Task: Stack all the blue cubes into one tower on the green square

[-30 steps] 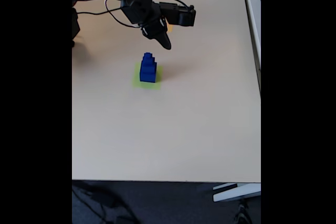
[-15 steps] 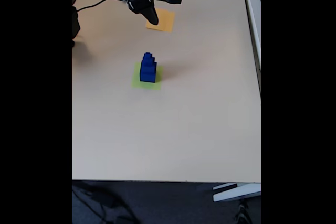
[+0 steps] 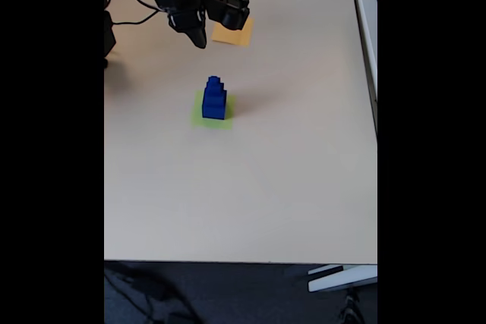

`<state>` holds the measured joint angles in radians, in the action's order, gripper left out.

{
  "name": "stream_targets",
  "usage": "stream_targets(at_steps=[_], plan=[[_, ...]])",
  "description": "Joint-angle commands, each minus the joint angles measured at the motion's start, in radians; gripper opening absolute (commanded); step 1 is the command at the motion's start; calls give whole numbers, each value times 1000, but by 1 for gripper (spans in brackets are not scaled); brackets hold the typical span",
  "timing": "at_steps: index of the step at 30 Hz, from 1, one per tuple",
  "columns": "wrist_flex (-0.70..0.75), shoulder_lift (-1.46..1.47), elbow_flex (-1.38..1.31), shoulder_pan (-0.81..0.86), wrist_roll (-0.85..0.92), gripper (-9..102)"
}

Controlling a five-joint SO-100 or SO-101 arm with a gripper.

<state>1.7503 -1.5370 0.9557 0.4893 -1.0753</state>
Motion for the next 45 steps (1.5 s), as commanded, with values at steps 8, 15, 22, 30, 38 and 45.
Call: stream_targets(at_steps=[8,15,22,30,38,45], plan=[[-9,-66,46,41,29,0],[-18,-66,49,40,23,0],[-21,-71,54,40,25,0],[-28,-71,52,40,23,0],[-60,-72,43,6,-17,0],[-77,-77,51,-21,-57,0]])
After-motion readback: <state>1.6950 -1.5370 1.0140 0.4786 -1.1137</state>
